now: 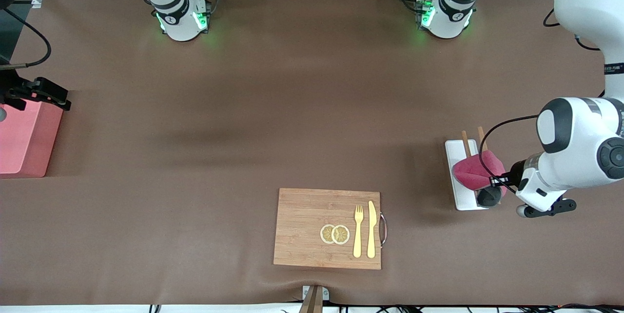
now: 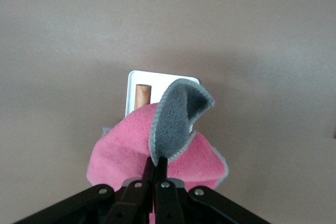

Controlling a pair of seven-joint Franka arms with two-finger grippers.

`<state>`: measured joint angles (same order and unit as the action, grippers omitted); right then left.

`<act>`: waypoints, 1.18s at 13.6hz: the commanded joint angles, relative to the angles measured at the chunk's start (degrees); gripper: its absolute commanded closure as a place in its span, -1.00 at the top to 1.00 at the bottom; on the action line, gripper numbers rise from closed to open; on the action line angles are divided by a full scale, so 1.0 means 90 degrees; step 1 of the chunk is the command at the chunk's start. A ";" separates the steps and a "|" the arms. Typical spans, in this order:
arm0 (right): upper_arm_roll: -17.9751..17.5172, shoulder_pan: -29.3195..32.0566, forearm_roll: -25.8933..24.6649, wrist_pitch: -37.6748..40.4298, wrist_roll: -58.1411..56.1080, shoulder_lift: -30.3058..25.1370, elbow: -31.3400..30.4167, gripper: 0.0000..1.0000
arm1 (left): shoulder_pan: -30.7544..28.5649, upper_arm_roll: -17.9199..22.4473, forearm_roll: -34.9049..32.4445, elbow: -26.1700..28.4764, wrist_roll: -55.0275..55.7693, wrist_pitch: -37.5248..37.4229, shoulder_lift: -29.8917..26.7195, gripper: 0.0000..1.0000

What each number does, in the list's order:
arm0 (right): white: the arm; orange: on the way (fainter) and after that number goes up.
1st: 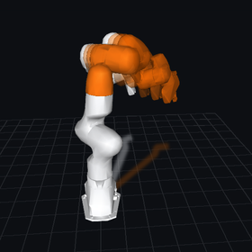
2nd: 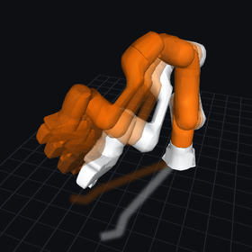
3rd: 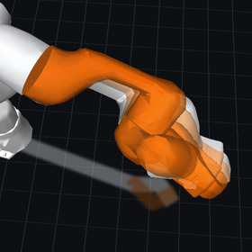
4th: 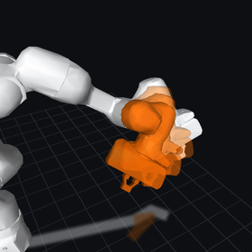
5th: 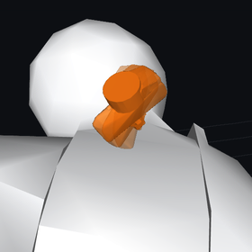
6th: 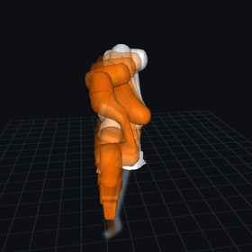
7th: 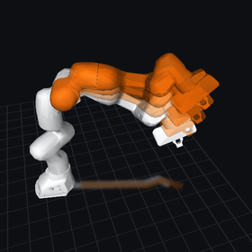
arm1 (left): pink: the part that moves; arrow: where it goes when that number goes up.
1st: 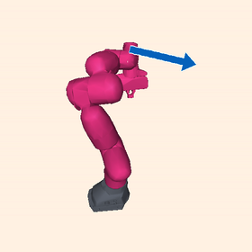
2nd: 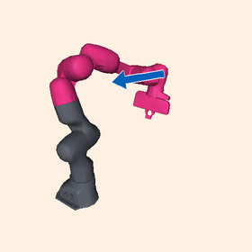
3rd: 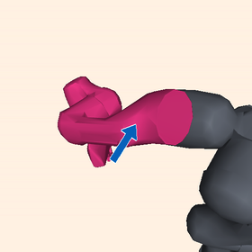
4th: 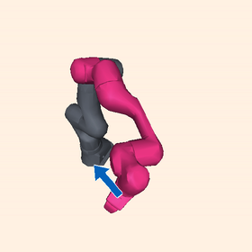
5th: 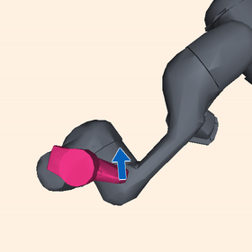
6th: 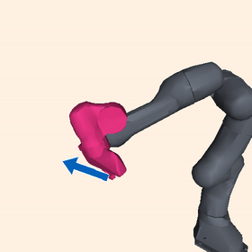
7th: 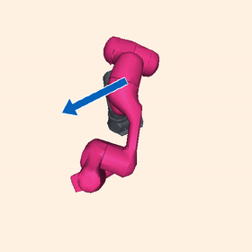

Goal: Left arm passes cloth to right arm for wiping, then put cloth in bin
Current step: 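Close the left gripper on the grey-edged corner of the cloth, then lift the cloth with the left gripper toward the right gripper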

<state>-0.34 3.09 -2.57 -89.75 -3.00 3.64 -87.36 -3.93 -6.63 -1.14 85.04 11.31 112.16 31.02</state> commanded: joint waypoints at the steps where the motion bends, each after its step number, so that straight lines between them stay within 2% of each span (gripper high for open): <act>1: -0.0089 0.0125 -0.0027 0.0070 -0.0057 0.0044 0.0088 1.00 | 0.0056 -0.0094 -0.0196 0.0014 0.0150 -0.0576 -0.0574 -1.00; 3: -0.0079 0.0115 -0.0027 0.0070 -0.0047 0.0044 0.0078 1.00 | 0.0250 -0.0240 -0.0147 0.0023 0.0170 -0.1006 -0.0984 -1.00; 5: -0.0089 0.0125 -0.0017 0.0080 -0.0047 0.0044 0.0078 1.00 | 0.0542 -0.0434 -0.0098 -0.0015 0.1004 -0.1202 -0.1210 -1.00; 8: -0.0089 0.0067 0.0148 0.0089 0.0079 0.0044 0.0059 1.00 | 0.0622 -0.1312 0.0077 -0.0151 0.2344 -0.1252 -0.1337 -1.00; 10: -0.0089 0.0047 0.0693 0.0390 0.1176 0.0044 0.0068 1.00 | 0.0681 -0.1771 0.0456 -0.0191 0.3124 -0.1252 -0.1318 -1.00; 12: -0.0118 -0.0002 0.1134 0.0606 0.2301 0.0044 0.0068 1.00 | 0.0991 -0.2192 0.0644 -0.0648 0.4227 -0.1154 -0.0998 -1.00; 14: -0.0118 -0.0177 0.1514 0.0811 0.3404 0.0054 0.0068 1.00 | 0.1625 -0.2155 0.0615 -0.1030 0.5020 -0.0902 -0.0830 -1.00; 16: -0.0118 -0.0372 0.1992 0.0909 0.4653 0.0171 0.0049 1.00 | 0.1968 -0.2164 0.0634 -0.1061 0.5519 -0.0347 -0.0829 -1.00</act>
<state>-1.46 1.26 11.93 -82.66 29.46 3.90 -87.50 11.24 -26.23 4.15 78.37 56.95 106.31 22.00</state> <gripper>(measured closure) 0.000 0.982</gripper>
